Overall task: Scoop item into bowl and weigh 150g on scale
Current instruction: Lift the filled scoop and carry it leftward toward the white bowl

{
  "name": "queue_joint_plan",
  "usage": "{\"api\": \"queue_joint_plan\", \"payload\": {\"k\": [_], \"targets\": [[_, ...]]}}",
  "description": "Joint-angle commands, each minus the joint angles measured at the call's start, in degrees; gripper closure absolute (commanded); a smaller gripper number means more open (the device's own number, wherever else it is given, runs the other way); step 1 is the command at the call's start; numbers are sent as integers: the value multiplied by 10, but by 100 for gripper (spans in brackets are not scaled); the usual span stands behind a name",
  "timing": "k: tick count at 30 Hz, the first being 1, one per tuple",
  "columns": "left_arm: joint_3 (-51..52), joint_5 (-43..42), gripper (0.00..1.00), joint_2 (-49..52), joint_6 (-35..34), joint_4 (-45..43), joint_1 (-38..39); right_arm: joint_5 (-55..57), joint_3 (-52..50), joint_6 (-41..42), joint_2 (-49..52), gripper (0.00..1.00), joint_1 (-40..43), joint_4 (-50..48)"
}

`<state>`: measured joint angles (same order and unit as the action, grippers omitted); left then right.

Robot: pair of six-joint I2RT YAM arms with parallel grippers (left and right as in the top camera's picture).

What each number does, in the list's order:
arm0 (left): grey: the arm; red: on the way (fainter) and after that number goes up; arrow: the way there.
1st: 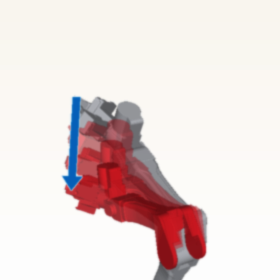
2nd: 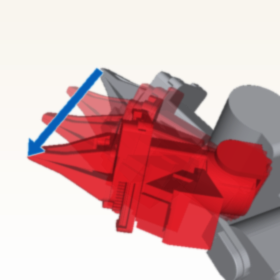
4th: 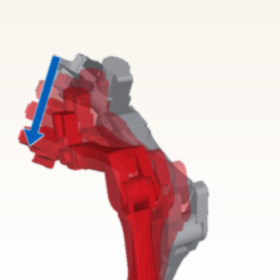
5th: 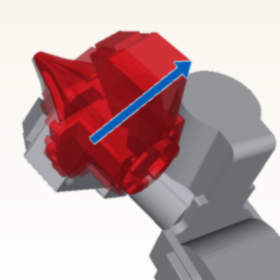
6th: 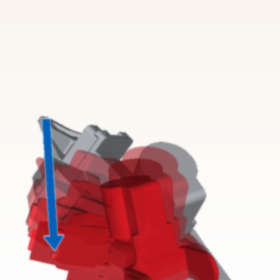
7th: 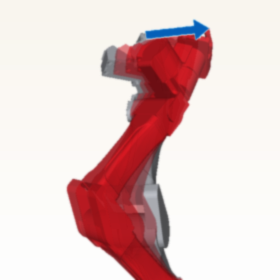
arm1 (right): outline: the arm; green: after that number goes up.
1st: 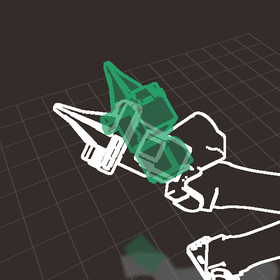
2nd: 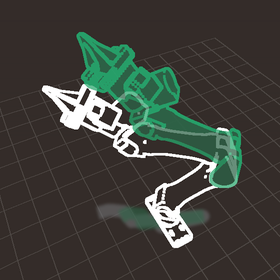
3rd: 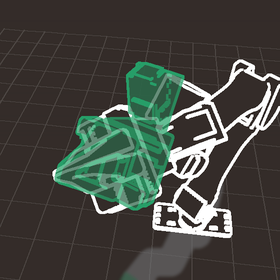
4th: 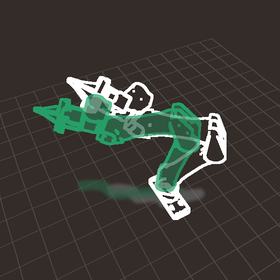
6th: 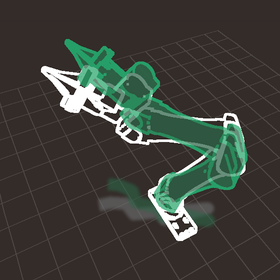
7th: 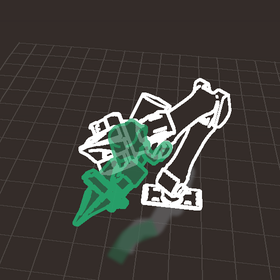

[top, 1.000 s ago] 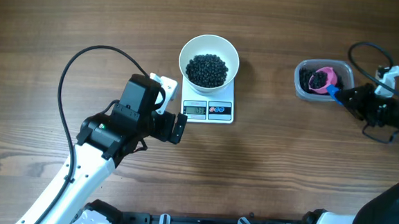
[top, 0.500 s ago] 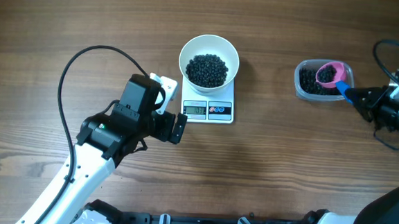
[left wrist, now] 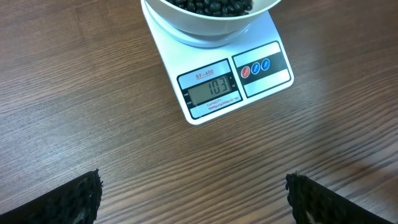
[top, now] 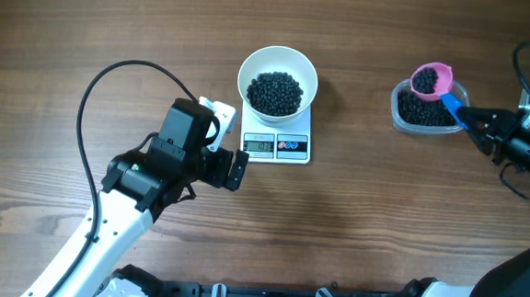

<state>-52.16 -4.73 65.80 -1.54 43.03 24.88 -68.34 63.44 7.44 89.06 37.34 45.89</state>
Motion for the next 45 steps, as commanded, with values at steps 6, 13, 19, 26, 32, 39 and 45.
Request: {"api": "queue_joint_plan", "payload": {"k": [6,13,19,26,32,39,45], "targets": [[4,3,0,2,7,-2,-3,-90,-2,18,10,96,-32,-2],[4,3,0,2,7,-2,-3,-97,-2,29,10,96,-105,-8],[4,3,0,2,7,-2,-3,-97,-2,98,10,96,-184,-83],[4,3,0,2,7,-2,-3,-59,-2,210,10,96,-285,-229],[4,3,0,2,7,-2,-3,40,-2,201,10,96,-351,-251],[4,3,0,2,7,-1,-3,147,-2,145,10,96,-409,-251],[4,3,0,2,7,-2,-3,201,-2,96,10,96,-435,-251]]}}
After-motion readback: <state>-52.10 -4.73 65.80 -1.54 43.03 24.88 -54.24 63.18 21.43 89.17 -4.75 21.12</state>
